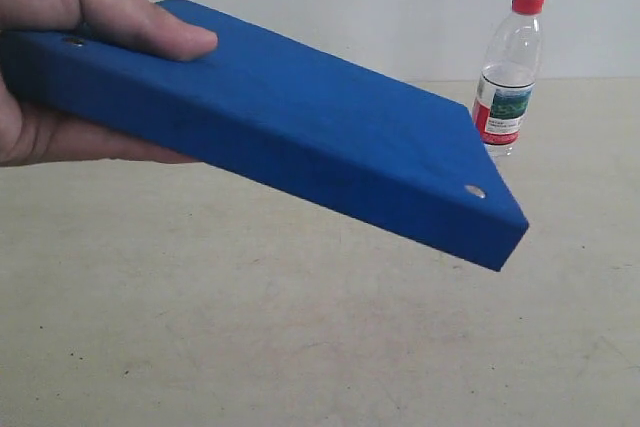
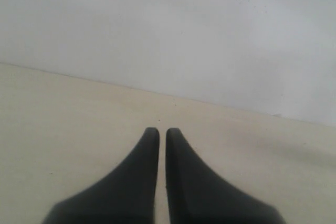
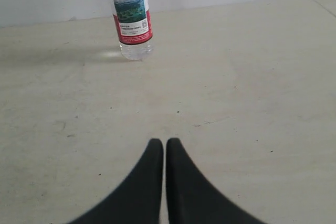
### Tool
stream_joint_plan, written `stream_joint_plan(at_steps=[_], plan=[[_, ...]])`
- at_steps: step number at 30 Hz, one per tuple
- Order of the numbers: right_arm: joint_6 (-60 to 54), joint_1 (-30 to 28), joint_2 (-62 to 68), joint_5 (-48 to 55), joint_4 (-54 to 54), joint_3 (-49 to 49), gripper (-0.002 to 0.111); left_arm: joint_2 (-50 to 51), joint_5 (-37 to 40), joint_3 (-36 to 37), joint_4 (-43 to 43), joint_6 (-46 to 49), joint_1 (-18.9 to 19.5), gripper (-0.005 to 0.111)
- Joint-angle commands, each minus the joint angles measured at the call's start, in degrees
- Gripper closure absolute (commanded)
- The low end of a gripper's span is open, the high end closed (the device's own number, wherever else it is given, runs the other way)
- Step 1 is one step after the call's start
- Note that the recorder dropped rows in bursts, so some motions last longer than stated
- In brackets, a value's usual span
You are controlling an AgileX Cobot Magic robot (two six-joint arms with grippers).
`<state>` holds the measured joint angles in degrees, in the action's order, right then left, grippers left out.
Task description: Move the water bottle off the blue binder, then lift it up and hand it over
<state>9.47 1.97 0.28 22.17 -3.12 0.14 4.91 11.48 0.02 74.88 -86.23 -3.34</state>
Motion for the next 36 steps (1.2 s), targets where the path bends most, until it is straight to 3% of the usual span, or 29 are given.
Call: stream_joint_plan(at_steps=[1,30,33,36], plan=[[-1.11,-0.11,-0.28,0.08,1.23,-0.14,0.109,-0.33,0.18,-0.02,0.06,-0.34,-0.3,0.102],[-0.99,-0.11,-0.28,-0.12,1.23,-0.14,0.109,-0.33,-2.05,-0.02,-0.63,-0.34,-0.3,0.102],[-0.99,-0.11,-0.28,-0.12,1.23,-0.14,0.109,-1.31,-6.01,-0.02,-13.43,0.98,-0.3,0.102],[-0.99,-0.11,-0.28,-0.12,1.23,-0.14,0.109,-4.91,-9.36,-0.02,-34.93,12.27,-0.3,0.102]])
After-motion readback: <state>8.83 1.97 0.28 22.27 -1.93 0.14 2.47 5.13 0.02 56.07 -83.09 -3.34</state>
